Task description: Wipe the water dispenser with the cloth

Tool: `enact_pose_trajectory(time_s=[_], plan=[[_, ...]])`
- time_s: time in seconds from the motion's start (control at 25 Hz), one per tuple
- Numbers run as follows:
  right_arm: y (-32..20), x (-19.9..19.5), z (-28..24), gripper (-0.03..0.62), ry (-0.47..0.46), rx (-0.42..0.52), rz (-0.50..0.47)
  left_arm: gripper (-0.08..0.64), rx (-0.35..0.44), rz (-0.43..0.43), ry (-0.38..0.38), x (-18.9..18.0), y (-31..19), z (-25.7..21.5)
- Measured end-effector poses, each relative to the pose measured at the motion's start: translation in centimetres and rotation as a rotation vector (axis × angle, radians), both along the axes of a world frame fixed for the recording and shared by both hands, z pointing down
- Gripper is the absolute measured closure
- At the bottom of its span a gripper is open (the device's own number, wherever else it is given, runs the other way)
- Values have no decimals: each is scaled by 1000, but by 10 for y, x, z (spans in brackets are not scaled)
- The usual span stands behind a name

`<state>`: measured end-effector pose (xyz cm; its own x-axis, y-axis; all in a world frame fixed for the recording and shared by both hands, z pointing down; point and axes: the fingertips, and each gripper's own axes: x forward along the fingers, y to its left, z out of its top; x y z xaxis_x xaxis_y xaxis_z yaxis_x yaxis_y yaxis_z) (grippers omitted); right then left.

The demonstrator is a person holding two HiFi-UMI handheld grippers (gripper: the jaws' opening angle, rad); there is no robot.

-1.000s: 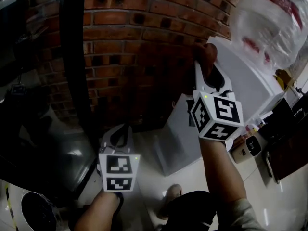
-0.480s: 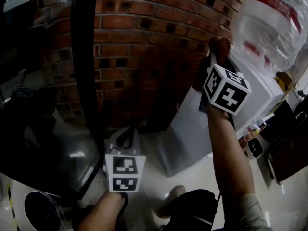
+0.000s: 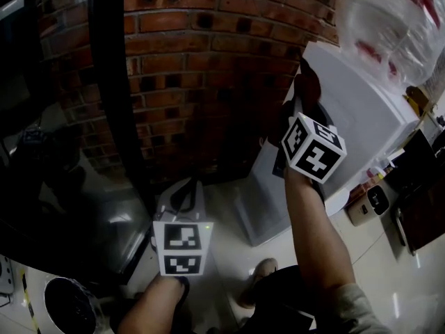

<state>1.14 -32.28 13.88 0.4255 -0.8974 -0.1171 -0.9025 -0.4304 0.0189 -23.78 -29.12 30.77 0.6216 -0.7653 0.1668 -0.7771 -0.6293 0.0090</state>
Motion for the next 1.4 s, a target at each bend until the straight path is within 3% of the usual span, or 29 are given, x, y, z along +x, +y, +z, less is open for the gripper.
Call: enact_pose_trajectory(time_s=[0.2, 0.6, 0.88, 1.4], plan=[[0, -3, 48, 471, 99, -87, 12, 560, -9, -9, -23, -2, -3, 7], [-1, 3, 153, 472, -11, -236, 15, 560, -34, 1, -59, 7, -8, 27], [-11, 1, 209, 471, -29, -348, 23, 560, -43, 18, -79, 16, -8, 37], [-25, 2, 335, 472, 86, -665, 46, 560, -79, 9, -80, 6, -11, 49]])
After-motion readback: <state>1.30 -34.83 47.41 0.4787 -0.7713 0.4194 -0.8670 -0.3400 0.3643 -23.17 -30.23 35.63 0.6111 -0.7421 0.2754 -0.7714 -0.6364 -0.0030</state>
